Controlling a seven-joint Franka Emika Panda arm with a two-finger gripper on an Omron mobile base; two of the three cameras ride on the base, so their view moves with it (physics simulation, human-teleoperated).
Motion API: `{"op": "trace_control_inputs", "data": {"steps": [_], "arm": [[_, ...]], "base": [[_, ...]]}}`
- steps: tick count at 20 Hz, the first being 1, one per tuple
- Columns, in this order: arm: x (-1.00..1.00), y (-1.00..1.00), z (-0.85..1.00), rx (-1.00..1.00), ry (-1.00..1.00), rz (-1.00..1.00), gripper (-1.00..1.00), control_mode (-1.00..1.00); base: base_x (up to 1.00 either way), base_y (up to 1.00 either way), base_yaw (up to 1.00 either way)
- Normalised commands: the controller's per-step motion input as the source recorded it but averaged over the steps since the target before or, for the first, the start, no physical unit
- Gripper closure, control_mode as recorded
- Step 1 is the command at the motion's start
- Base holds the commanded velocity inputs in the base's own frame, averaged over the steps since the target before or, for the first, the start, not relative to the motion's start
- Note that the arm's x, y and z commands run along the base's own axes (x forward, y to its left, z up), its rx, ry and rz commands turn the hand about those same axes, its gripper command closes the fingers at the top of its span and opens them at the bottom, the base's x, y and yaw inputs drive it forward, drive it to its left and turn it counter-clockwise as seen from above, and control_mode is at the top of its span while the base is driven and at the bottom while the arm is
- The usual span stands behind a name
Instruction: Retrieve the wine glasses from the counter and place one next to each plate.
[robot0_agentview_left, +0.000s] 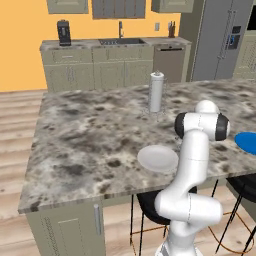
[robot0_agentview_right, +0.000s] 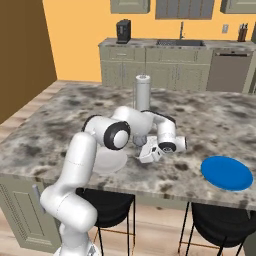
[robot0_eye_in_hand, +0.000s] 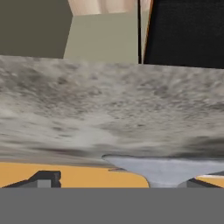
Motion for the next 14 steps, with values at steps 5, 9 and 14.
{"op": "trace_control_inputs", "data": {"steps": [5,9,14], "arm": [[0.09,-0.31,-0.13,0.00,0.00,-0.01,-1.00,-1.00],[0.09,-0.19,-0.26,0.00,0.00,0.00,-1.00,-1.00],[-0.27,0.13,-0.51,0.00,0.00,0.03,-1.00,-1.00]], "base": [[0.00,0.00,0.00],[0.00,0.00,0.00],[0.00,0.00,0.00]]}}
